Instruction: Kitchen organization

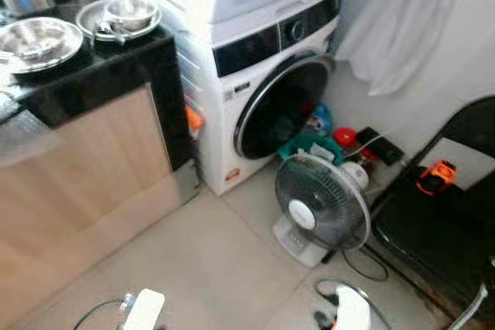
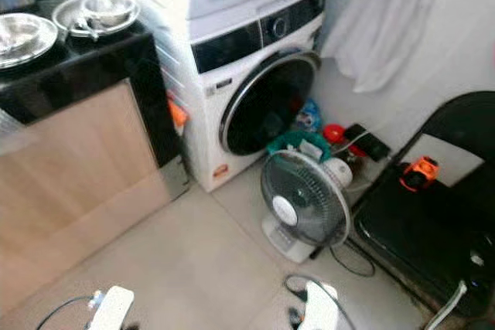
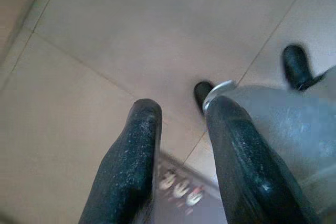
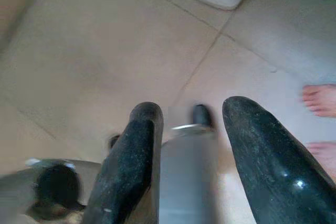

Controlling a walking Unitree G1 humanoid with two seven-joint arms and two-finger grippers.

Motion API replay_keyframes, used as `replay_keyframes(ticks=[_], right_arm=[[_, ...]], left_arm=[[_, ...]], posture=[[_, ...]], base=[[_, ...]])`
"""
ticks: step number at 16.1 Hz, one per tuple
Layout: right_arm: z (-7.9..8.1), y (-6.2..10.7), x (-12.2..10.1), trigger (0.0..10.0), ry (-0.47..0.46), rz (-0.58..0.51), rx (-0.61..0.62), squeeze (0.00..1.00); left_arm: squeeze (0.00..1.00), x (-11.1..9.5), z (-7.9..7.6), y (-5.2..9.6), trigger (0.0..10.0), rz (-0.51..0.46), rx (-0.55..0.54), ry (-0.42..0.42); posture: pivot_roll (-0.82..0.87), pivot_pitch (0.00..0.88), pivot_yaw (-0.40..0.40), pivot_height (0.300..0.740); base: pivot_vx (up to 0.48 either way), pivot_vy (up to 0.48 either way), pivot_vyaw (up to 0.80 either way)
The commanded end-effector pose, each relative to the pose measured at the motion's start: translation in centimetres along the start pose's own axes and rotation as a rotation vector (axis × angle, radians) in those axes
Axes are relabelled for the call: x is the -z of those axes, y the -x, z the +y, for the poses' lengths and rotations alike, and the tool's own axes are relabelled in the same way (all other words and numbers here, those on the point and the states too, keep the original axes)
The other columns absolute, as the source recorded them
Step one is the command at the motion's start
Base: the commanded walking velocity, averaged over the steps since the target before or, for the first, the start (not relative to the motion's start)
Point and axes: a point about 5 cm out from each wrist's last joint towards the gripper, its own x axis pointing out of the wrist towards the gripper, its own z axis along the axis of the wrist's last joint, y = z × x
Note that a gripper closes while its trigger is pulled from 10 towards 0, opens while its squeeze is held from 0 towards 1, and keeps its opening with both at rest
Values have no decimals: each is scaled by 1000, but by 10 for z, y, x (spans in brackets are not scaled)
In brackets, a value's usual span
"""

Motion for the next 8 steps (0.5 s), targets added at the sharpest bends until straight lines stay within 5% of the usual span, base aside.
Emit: replay_keyframes(ticks=[1,5,8], right_arm=[[-10,4,9,10000,-14,29,30,0],[-10,4,8,10000,-12,24,29,0],[-10,4,8,10000,-11,20,28,0]], left_arm=[[0,-4,-3,-1,10000,-10,9,-3],[0,-5,-3,-2,10000,-15,10,-3],[0,-5,-3,-2,10000,-17,7,-1]], posture=[[-3,98,-23,740],[-3,97,-24,740],[0,96,-25,740]], base=[[0,0,-750],[0,0,-711],[0,0,0]])
